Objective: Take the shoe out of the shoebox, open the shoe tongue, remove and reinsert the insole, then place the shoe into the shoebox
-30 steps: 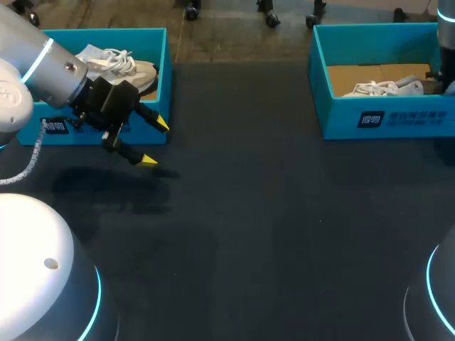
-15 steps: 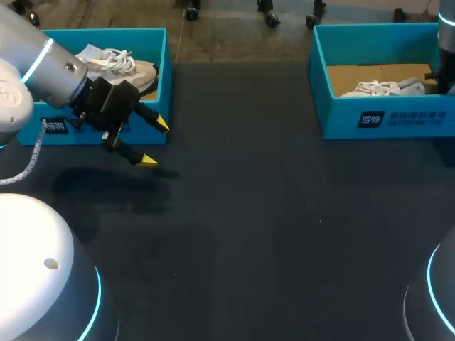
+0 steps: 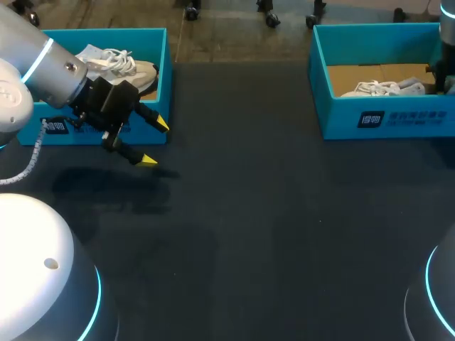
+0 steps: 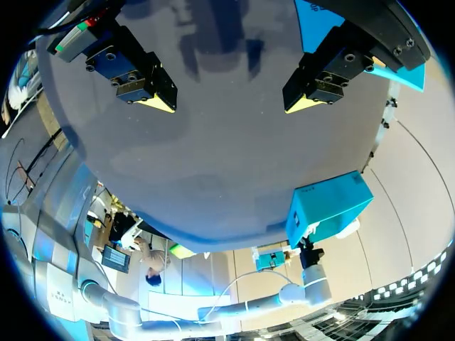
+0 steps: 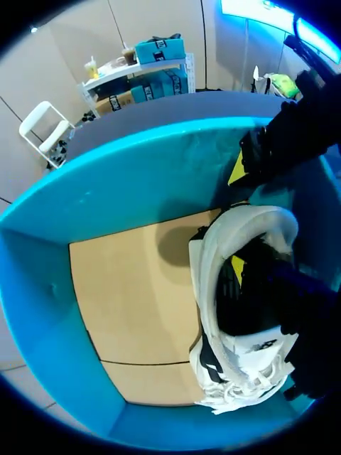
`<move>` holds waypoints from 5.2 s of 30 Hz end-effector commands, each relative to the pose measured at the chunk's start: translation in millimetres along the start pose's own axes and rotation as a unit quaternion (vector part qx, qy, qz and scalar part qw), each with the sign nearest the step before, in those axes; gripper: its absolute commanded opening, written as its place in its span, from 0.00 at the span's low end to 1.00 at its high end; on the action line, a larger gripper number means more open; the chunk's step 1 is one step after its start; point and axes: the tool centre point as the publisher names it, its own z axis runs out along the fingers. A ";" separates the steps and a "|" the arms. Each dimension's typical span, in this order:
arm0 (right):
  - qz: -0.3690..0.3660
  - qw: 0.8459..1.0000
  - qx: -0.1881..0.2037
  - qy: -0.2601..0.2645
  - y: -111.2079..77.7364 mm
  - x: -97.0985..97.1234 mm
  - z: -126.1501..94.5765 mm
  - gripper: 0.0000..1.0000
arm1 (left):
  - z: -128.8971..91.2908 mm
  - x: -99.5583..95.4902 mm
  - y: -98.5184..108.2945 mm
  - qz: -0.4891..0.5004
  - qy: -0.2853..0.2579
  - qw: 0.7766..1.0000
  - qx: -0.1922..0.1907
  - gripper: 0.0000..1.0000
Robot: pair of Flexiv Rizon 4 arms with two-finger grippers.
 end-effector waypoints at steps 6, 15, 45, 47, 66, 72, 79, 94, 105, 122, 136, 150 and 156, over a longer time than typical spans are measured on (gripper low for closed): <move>-0.001 1.000 -0.021 -0.007 -7.5 -3.2 -31.6 0.64 | 0.0 0.9 0.1 0.000 0.000 1.000 -0.001 1.00; -0.001 0.998 -0.056 0.002 -4.7 -0.7 -70.7 0.73 | 0.0 0.9 0.1 0.000 0.000 1.000 -0.001 1.00; 0.000 0.995 -0.084 0.049 -16.6 28.6 -96.1 1.00 | -74.2 -49.1 20.6 0.245 0.069 0.961 -0.107 1.00; 0.000 0.995 -0.082 0.049 -16.9 28.8 -96.1 1.00 | -78.5 -53.3 23.6 0.272 0.072 0.952 -0.120 1.00; -0.061 0.992 -0.069 0.085 -30.9 38.2 -126.6 1.00 | -114.3 -70.3 36.2 0.358 0.215 0.900 -0.126 1.00; -0.093 0.986 -0.072 0.115 -37.3 38.1 -140.7 1.00 | -114.3 -70.3 36.2 0.358 0.215 0.900 -0.126 1.00; -0.152 0.977 -0.056 0.135 -52.5 27.3 -157.1 1.00 | -114.3 -70.3 36.2 0.358 0.215 0.900 -0.126 1.00; -0.187 0.971 -0.025 0.149 -71.6 24.8 -146.2 1.00 | -128.9 -100.2 60.9 0.497 0.191 0.830 -0.170 1.00; -0.187 0.971 -0.025 0.149 -71.6 24.8 -146.2 1.00 | -145.7 -128.4 109.1 0.565 0.237 0.766 -0.197 1.00; -0.187 0.971 -0.025 0.149 -71.6 24.8 -146.2 1.00 | -201.2 -187.9 167.0 0.570 0.215 0.748 -0.263 1.00; -0.187 0.971 -0.025 0.149 -71.6 24.8 -146.2 1.00 | -230.6 -223.4 216.5 0.600 0.230 0.701 -0.310 1.00; -0.187 0.971 -0.025 0.149 -71.6 24.8 -146.2 1.00 | -236.6 -240.6 244.5 0.579 0.263 0.695 -0.336 1.00; -0.187 0.971 -0.025 0.149 -71.6 24.8 -146.2 1.00 | -236.6 -240.6 244.5 0.579 0.263 0.695 -0.336 1.00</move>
